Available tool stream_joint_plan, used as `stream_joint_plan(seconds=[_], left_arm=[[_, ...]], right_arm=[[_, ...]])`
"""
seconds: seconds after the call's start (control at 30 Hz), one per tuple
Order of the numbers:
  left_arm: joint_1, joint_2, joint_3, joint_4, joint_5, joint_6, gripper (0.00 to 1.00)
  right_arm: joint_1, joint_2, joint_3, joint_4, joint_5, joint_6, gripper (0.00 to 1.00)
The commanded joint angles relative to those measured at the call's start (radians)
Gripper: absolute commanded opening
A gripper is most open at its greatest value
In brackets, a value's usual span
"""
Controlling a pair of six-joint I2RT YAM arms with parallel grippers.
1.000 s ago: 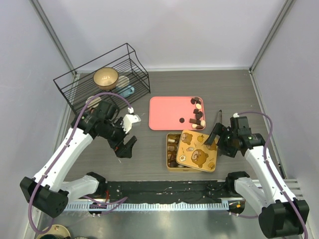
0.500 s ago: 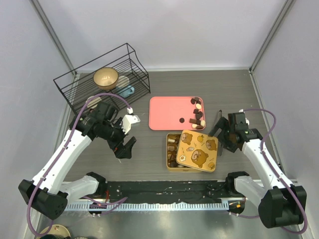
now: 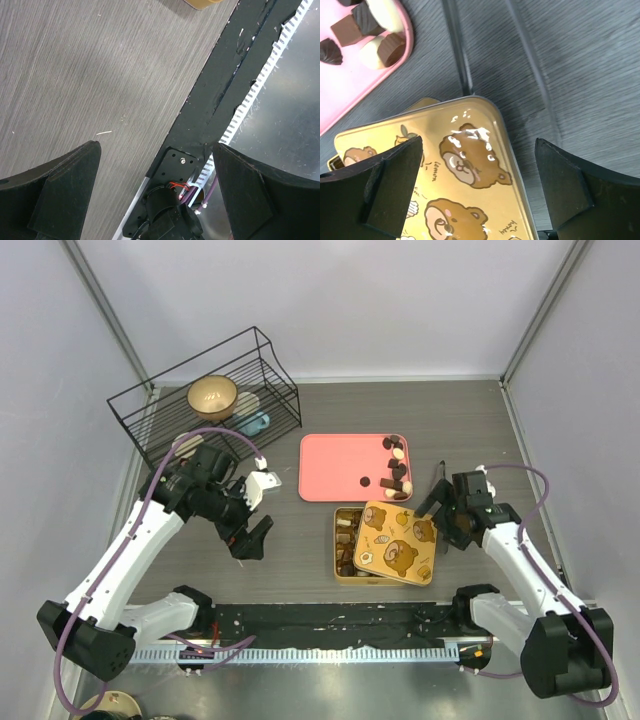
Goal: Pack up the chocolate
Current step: Close the box lid on the packing box.
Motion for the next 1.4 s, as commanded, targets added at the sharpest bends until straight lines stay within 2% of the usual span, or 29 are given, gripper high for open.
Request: stream_joint_plan(seconds=[0.0,0.33,1.37], left_arm=[[-0.004,0.001,0.026,-0.011,0.036,0.015,1.0],[-0.006,-0.004,0.029,-0.014,0.039,0.02,1.0],[-0.006,-0.005,0.03,-0.031,0.039,0.038,1.0]], right_arm=[[0.056,-0.012,0.013,0.046,0.026,0.048,1.0],[0.205,0.033,0.036,0.092,0.089,0.143,1.0],[0.395,0.129,0.167,0.135,0.161,0.204,1.0]])
